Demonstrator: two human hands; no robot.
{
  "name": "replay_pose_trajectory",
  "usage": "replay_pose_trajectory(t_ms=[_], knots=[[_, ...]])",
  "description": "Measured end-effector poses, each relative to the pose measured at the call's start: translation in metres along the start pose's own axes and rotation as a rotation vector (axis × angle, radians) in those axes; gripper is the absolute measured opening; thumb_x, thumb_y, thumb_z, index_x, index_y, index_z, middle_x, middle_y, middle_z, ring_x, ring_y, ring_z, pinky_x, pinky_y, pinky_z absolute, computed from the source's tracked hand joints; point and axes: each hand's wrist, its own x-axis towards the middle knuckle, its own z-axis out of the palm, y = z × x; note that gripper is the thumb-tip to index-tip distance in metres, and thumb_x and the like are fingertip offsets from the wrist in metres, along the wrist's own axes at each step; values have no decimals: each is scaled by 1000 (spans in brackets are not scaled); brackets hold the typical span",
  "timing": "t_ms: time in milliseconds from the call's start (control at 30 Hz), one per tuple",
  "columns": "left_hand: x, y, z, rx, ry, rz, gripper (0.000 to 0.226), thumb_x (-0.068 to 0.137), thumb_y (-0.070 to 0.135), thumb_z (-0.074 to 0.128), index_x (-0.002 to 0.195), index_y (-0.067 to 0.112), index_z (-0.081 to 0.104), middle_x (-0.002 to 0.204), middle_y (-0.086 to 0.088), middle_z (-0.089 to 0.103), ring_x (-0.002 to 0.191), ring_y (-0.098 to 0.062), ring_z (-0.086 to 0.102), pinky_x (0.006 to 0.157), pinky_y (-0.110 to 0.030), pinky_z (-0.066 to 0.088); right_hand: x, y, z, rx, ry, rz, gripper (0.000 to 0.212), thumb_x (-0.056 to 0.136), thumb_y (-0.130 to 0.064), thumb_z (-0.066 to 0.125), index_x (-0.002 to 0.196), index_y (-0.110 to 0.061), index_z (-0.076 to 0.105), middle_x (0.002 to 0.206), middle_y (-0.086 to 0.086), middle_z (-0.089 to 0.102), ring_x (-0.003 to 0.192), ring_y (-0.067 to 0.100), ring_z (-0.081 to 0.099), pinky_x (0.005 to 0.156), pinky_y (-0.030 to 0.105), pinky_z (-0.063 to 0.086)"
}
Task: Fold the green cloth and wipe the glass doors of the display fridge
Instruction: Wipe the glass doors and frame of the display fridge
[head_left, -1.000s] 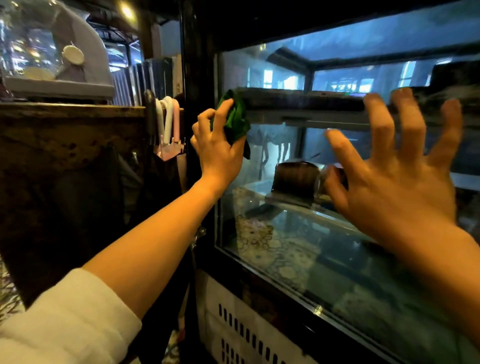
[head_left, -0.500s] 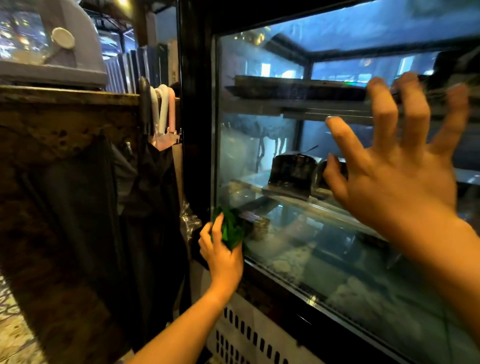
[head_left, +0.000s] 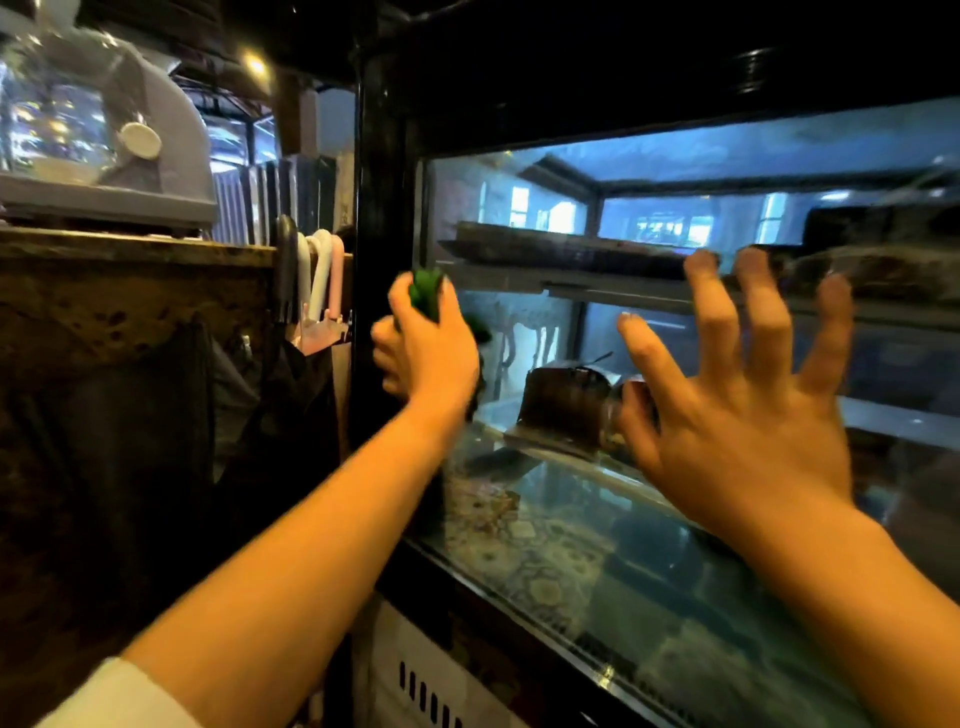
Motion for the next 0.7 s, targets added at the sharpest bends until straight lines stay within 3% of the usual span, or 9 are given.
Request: replay_pose_trajectory(t_ms=[133, 233, 400, 567, 600, 667, 700], knots=[[29, 85, 9, -80, -124, 24, 46, 95, 63, 39, 133, 39, 38, 132, -13, 34, 122, -33, 34, 108, -53, 29, 4, -1, -13, 79, -81, 6, 52, 92, -43, 47, 141, -23, 51, 156, 24, 29, 145, 44, 17, 116, 65, 0], [16, 119, 4, -114, -230, 91, 48, 94, 65, 37, 134, 37, 36, 127, -11, 31, 116, -32, 32, 107, -55, 30, 7, 0, -29, 224, -136, 54, 62, 92, -47, 45, 151, -29, 36, 156, 21, 30, 146, 39, 19, 118, 60, -2], [-48, 141, -9, -219, -418, 139, 51, 95, 65, 36, 139, 39, 40, 135, -10, 34, 123, -34, 33, 113, -53, 26, 14, 2, -55, 446, -74, 137, 65, 90, -39, 51, 151, -18, 36, 150, 23, 35, 140, 41, 28, 116, 59, 20], [-102, 169, -23, -553, -663, -152, 54, 91, 62, 49, 124, 19, 57, 138, -10, 48, 136, -36, 41, 114, -53, 34, 32, -3, -71, 466, -5, 102, 64, 91, -23, 45, 148, 3, 35, 155, 28, 26, 145, 45, 21, 119, 55, 19], [-104, 172, -27, -609, -739, -163, 49, 94, 58, 47, 116, 16, 60, 133, -11, 53, 130, -33, 49, 110, -48, 40, 36, -4, -71, 461, -1, 89, 63, 91, -23, 41, 147, 5, 35, 156, 29, 24, 146, 45, 20, 119, 55, 19], [-111, 179, -37, -707, -891, -202, 39, 100, 49, 41, 90, 16, 60, 99, -7, 61, 98, -24, 64, 86, -35, 51, 40, 2, -71, 424, -40, 36, 60, 97, -23, 36, 149, 6, 30, 158, 27, 20, 148, 43, 16, 119, 54, 19], [-110, 178, -38, -718, -953, -207, 41, 101, 48, 38, 92, 15, 60, 89, -6, 61, 88, -21, 64, 79, -31, 52, 42, 5, -66, 401, -79, 17, 59, 101, -25, 35, 151, 5, 26, 160, 24, 17, 150, 40, 12, 120, 53, 17]])
